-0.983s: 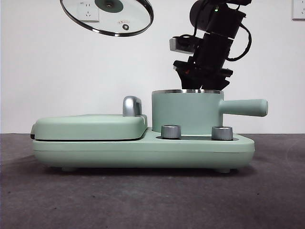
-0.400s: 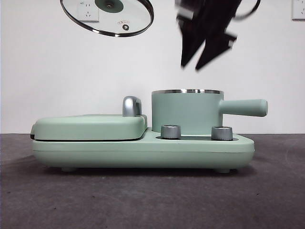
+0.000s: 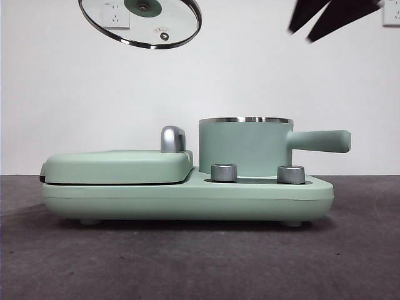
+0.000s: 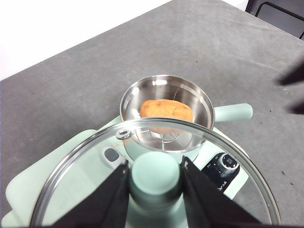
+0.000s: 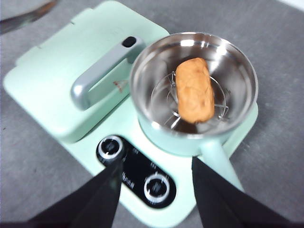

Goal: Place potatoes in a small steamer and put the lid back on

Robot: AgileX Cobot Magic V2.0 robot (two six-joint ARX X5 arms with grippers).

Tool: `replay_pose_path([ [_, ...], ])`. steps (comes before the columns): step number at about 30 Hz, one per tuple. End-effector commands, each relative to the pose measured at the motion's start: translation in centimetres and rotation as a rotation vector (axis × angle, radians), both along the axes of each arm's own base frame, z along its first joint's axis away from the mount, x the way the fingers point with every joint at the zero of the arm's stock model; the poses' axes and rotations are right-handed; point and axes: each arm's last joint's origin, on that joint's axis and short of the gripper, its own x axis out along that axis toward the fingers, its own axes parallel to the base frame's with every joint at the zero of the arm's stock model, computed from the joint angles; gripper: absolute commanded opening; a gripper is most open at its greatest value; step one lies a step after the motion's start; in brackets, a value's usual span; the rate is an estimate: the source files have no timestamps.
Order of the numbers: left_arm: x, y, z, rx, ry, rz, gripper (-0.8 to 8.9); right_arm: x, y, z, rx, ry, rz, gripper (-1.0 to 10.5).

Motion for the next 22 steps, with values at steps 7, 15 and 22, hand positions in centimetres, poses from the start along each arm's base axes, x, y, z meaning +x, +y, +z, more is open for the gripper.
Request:
replay_pose_path([
  [7,-0.2,-1.4,0.7,-0.028,-0.044,-0.053,0.09,-7.6,-3.0,-1.6,0.023,-0.125,-0.07,2.2],
  [15,1.2,-3.9,-0.4,-0.043,-0.073,-0.102,0.09,-13.0,-5.1,-2.3,0.128,-0.203,-0.11,2.2],
  [22,3.6,-6.8,-1.4,-0.099,-0.186,-0.113,0.09,-15.5,-6.0,-1.6,0.237,-0.258,-0.15,2.2],
])
